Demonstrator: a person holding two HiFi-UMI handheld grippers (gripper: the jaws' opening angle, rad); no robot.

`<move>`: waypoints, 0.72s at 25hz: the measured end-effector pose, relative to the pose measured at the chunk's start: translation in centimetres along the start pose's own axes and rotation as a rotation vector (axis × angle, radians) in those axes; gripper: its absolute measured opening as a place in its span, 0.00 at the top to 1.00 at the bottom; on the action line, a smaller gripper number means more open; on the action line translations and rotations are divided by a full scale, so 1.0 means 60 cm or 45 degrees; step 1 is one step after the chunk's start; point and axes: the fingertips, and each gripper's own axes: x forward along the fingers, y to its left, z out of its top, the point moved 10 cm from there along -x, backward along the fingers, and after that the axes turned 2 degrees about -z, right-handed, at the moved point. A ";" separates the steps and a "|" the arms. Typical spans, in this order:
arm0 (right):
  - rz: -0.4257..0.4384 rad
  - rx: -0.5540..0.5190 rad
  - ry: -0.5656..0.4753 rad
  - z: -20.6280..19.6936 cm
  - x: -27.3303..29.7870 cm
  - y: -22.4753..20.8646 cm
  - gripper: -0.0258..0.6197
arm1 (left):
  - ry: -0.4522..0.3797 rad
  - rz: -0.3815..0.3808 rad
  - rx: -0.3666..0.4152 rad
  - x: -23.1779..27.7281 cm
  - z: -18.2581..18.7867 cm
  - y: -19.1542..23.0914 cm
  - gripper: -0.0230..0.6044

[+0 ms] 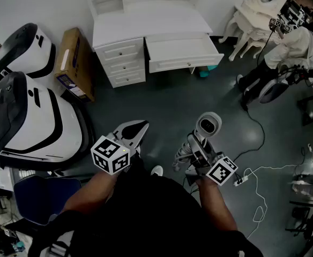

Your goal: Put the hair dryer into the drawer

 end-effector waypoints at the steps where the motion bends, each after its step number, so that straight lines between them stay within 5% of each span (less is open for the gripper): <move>1: 0.000 0.000 0.000 0.000 0.000 0.001 0.62 | 0.000 0.003 0.001 -0.002 0.000 -0.001 0.95; 18: 0.042 0.011 -0.012 -0.009 0.005 0.010 0.62 | 0.013 0.019 0.007 -0.014 -0.005 0.001 0.95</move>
